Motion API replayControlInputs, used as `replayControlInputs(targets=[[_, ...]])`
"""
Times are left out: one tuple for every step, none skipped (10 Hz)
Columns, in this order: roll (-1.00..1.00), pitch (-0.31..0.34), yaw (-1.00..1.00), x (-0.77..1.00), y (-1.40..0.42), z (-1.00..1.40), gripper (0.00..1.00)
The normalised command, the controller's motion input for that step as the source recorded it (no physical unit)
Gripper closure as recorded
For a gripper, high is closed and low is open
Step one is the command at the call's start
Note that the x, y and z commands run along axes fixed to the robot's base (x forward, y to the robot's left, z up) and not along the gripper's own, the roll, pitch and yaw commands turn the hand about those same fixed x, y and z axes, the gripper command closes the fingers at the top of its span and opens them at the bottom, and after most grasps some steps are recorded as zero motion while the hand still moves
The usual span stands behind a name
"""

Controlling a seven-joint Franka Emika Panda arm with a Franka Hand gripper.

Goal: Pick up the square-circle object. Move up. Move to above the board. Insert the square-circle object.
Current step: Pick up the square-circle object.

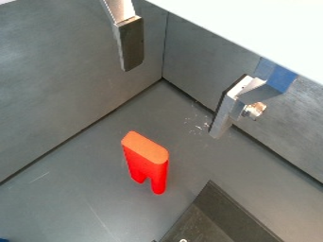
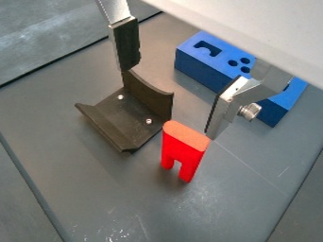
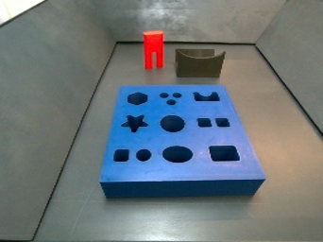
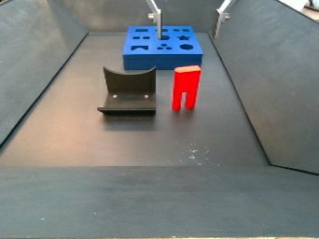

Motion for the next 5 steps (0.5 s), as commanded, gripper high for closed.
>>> replayControlInputs(targets=[[0.0,0.0,0.0,0.0,0.0,0.02,0.0],[-0.03,0.0,0.0,0.0,0.0,0.0,0.0],[-0.05,-0.03,0.0,0.0,0.0,-0.05,0.0],[0.0,0.0,0.04,0.0,-0.12,0.0,0.0],[-0.01,0.0,0.25,-0.35,-0.08,-0.19,0.0]])
